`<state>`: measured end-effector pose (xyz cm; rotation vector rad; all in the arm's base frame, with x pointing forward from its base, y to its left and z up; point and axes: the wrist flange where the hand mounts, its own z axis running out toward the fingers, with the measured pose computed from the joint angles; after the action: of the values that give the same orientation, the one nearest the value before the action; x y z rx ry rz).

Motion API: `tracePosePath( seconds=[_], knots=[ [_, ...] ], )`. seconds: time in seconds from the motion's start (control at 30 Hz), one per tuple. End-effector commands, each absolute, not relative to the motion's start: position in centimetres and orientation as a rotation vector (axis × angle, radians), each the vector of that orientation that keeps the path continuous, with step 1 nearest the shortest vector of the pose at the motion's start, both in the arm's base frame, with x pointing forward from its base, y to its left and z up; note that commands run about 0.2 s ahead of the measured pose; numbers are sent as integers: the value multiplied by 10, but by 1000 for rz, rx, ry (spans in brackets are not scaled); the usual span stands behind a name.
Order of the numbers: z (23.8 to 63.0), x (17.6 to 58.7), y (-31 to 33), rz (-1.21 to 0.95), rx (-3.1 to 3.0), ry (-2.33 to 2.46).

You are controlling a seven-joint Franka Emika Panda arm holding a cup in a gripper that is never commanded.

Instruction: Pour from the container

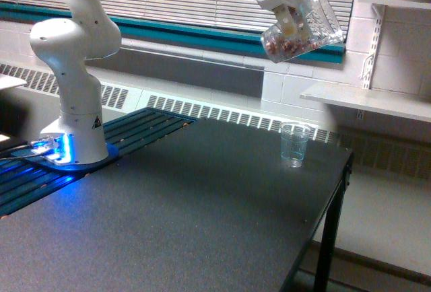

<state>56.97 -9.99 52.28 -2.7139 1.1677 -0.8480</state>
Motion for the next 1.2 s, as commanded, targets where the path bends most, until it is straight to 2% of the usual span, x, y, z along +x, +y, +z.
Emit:
tracePosePath(
  seconds=[0.03, 0.23, 0.53, 0.73, 0.83, 1.2],
  knots=[
    [464, 587, -10, -544, -2766, 1063],
    [423, 587, 35, -311, -2786, 1035],
    [320, 557, 143, 109, -2989, 770],
    [312, 531, 197, 225, -3085, 612],
    [312, 526, 217, 214, -3110, 554],
    [320, 542, 222, 156, -3128, 565]
  ],
)
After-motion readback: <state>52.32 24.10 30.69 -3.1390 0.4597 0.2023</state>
